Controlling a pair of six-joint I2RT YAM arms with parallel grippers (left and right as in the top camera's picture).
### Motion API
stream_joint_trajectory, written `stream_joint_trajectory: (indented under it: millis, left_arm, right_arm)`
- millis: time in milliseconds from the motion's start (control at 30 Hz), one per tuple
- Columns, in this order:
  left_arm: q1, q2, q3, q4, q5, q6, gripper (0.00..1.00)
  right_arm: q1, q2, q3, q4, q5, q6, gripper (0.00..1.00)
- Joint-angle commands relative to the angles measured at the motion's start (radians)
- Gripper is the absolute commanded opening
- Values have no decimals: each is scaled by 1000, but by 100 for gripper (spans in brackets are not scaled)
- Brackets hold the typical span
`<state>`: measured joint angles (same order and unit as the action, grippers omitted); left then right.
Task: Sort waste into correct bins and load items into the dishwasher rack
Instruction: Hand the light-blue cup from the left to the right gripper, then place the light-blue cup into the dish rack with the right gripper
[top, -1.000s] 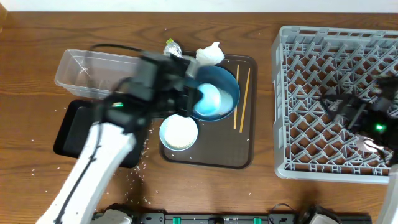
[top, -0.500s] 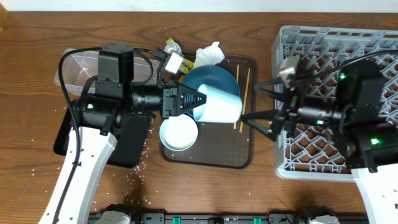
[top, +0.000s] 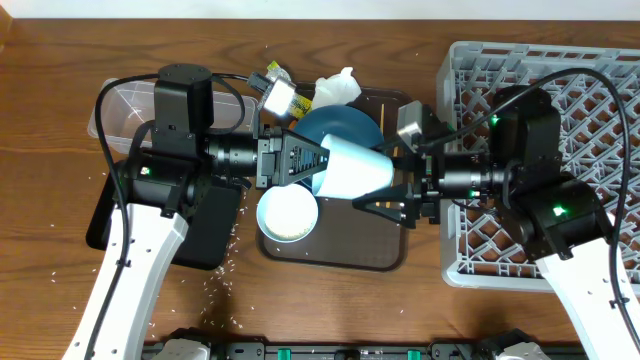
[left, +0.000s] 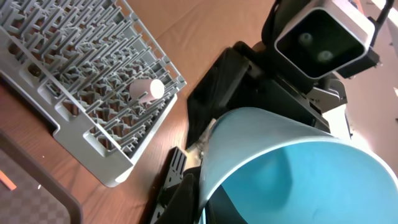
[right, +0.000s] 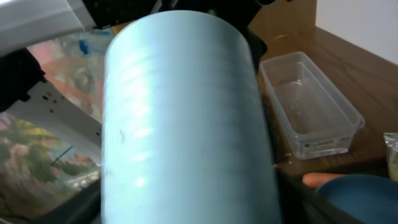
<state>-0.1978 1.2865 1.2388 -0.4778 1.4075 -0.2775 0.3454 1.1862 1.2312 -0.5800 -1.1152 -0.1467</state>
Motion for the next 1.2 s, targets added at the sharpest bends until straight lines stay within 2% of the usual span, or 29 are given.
stream_joint_trajectory:
  millis: [0, 67, 133, 200, 400, 667, 700, 767, 800, 1067, 1100, 1167]
  left_arm:
    - [5, 0, 9, 5, 21, -16, 8]
    - [5, 0, 9, 6, -1, -16, 26]
    - [5, 0, 9, 6, -34, -16, 31]
    - [5, 0, 9, 5, -65, -16, 48]
    - [25, 0, 9, 6, -194, -16, 79]
    - [92, 0, 9, 9, -196, -38, 80]
    - [92, 0, 9, 9, -196, -38, 81]
    - [92, 0, 9, 9, -196, -38, 81]
    - [92, 0, 9, 9, -196, -38, 81]
    - [92, 0, 9, 5, -196, -37, 82]
    - [92, 0, 9, 3, -196, -37, 82]
    - [92, 0, 9, -8, -196, -34, 82]
  right_arm:
    - [7, -3, 11, 2, -10, -9, 55]
    - [2, -11, 11, 1, 14, -8, 52]
    - [-11, -26, 11, -6, 44, -8, 49]
    - [-24, -39, 11, -18, 70, -8, 49]
    - [-136, -108, 11, -145, 279, 62, 48]
    - [-479, -149, 11, -391, 618, 145, 51]
    - [-533, -145, 11, -409, 655, 164, 52]
    - [-630, -135, 11, -436, 752, 243, 47]
    - [-679, -127, 11, -446, 799, 278, 49]
    - [-1032, -24, 11, -457, 862, 425, 49]
    - [-1073, -4, 11, -456, 863, 440, 52]
    - [-1152, 42, 11, -460, 886, 481, 49]
